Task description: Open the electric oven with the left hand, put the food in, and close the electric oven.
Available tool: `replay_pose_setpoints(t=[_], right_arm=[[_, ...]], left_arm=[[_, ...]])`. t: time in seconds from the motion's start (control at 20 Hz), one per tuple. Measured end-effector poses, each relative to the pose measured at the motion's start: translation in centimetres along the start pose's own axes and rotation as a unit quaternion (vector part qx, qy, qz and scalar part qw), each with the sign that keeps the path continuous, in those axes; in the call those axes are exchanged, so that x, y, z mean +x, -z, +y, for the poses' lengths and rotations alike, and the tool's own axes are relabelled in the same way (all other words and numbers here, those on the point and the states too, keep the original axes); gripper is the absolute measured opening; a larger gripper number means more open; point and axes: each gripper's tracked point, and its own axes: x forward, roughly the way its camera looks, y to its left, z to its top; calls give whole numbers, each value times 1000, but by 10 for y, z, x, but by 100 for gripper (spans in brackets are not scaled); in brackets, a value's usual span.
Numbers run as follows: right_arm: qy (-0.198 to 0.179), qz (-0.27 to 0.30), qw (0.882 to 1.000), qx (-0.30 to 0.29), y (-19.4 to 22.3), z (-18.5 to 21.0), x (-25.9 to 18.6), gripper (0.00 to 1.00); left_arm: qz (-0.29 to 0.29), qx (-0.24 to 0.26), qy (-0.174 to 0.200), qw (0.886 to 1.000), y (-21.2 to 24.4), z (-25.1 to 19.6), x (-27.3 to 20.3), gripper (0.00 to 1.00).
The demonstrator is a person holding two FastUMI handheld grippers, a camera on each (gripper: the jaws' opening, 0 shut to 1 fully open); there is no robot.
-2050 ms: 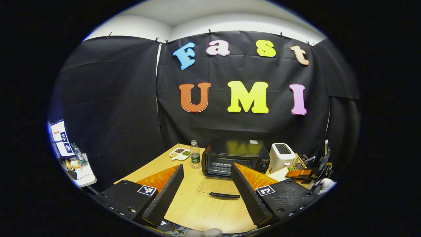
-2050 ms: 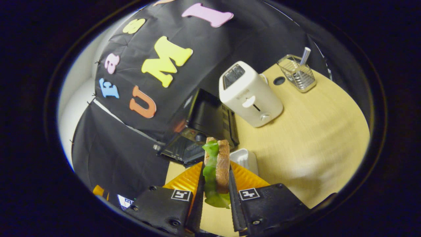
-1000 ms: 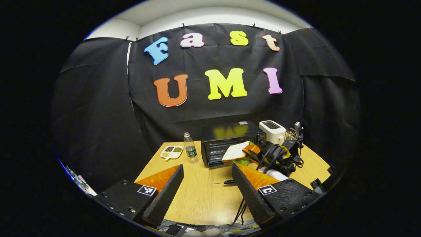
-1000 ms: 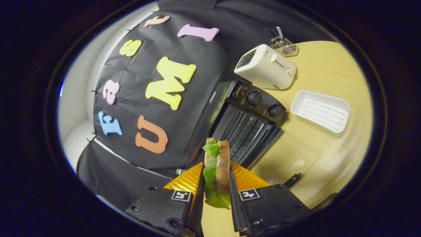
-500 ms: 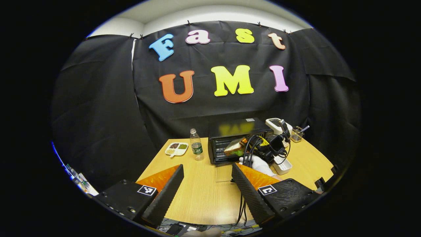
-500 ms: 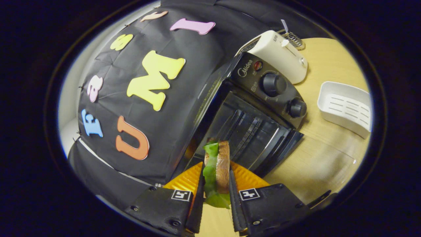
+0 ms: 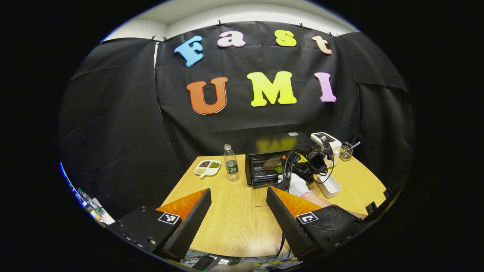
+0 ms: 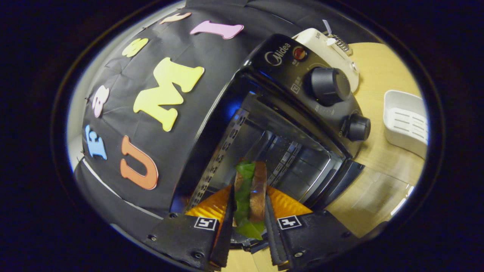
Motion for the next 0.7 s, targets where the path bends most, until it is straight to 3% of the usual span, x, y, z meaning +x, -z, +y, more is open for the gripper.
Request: replay_pose_setpoints(t=[0.05, 0.1, 0.15, 0.3, 0.35, 0.55, 0.65, 0.7], right_arm=[[9, 3, 1000, -20, 0, -3, -1, 37], [18, 5, 999, -40, 0, -6, -2, 52], [26, 6, 998, -62, 0, -7, -3, 41], [49, 23, 989, -134, 2, -13, -16, 75], [53, 23, 986, -157, -1, -16, -21, 100], [60, 33, 967, -244, -6, -23, -55, 100], [46, 37, 960, -274, -11, -18, -82, 100], [39, 46, 956, -287, -15, -18, -93, 89]], left_arm=[[1, -2, 1, 1000, 1, -1, -1, 96], [2, -4, 2, 1000, 1, -1, 0, 96], [2, -6, 2, 1000, 2, -2, -1, 96], [-2, -13, 4, 1000, 0, -4, -2, 96], [-4, -16, 5, 1000, -1, -4, 0, 96], [-15, -27, 6, 999, -6, -6, 1, 96], [-24, -32, 2, 999, -10, -3, 0, 96], [-27, -34, 0, 999, -10, -2, -1, 96]])
